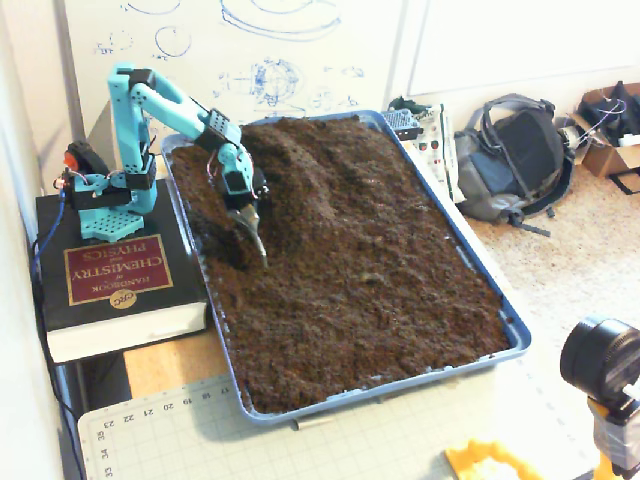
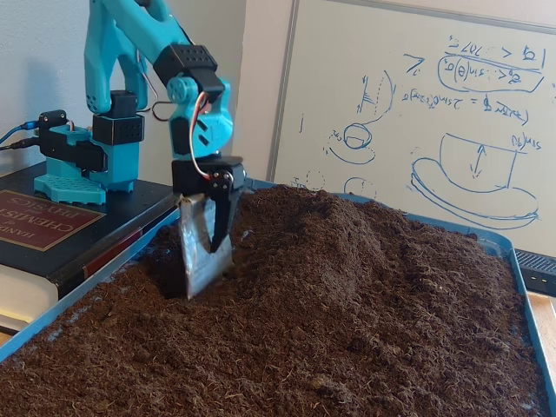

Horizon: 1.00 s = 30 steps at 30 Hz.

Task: Build a berm.

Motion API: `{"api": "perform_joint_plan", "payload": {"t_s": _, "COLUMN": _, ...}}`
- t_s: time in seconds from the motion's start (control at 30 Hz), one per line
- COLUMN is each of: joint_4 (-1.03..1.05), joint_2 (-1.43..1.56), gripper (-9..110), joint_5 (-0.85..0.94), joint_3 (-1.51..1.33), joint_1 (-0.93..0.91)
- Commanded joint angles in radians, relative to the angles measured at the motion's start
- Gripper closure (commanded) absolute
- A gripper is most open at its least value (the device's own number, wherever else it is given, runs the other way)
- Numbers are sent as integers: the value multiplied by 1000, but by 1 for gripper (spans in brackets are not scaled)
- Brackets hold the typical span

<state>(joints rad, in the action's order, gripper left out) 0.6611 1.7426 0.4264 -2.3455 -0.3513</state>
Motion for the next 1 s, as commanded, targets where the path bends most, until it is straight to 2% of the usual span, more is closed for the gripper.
{"api": "perform_joint_plan", "payload": {"t_s": 0.0, "joint_4": 127, "joint_2": 150, "gripper": 101, "joint_5": -61, "joint_3": 17, "joint_1": -8}}
{"api": "perform_joint_plan", "payload": {"t_s": 0.27, "joint_4": 198, "joint_2": 133, "gripper": 101, "joint_5": -235, "joint_3": 31, "joint_1": -31}}
{"api": "perform_joint_plan", "payload": {"t_s": 0.7, "joint_4": 195, "joint_2": -61, "gripper": 101, "joint_5": -241, "joint_3": 40, "joint_1": -31}}
{"api": "perform_joint_plan", "payload": {"t_s": 0.97, "joint_4": 195, "joint_2": -258, "gripper": 101, "joint_5": -241, "joint_3": 190, "joint_1": -29}}
